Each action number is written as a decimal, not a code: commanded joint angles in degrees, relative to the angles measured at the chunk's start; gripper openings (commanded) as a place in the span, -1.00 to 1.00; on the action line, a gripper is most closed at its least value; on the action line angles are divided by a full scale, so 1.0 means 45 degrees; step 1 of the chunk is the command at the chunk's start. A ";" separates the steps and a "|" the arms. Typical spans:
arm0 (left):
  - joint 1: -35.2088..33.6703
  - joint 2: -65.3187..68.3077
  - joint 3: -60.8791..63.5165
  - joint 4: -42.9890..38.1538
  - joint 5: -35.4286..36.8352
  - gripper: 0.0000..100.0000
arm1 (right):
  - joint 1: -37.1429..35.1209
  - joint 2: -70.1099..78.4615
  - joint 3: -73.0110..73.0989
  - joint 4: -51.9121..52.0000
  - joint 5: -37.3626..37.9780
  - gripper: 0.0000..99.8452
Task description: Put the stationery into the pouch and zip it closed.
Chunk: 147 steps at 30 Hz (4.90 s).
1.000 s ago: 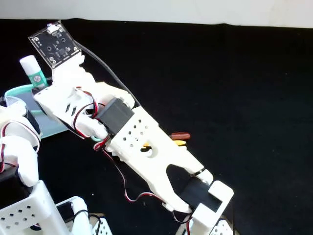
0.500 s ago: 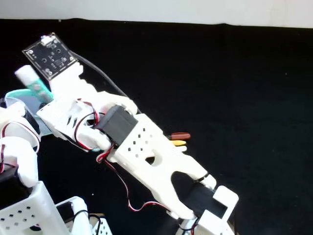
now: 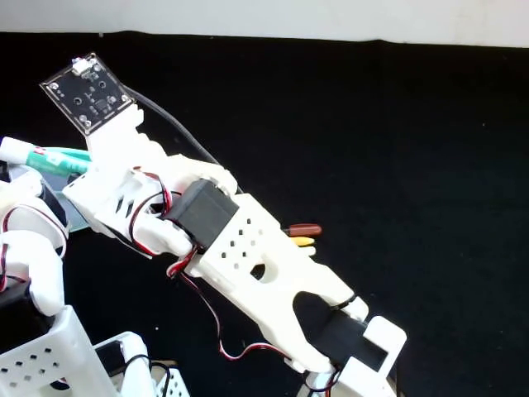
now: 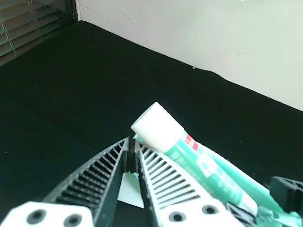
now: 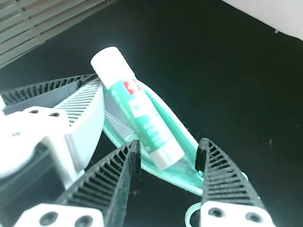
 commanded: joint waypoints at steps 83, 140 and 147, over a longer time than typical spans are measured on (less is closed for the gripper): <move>-0.0029 0.0205 0.0264 0.0195 0.0117 -0.99 | 0.4230 -0.3741 0.1768 0.6007 0.5255 -0.98; -0.0537 0.1475 -0.0303 0.0274 0.0137 -0.99 | 0.1475 -0.0674 1.5560 -0.8137 0.8772 -0.65; -0.0537 0.1475 -0.0303 0.0254 0.0137 -0.99 | 0.1455 -0.0029 1.4955 -0.8274 0.8772 -0.66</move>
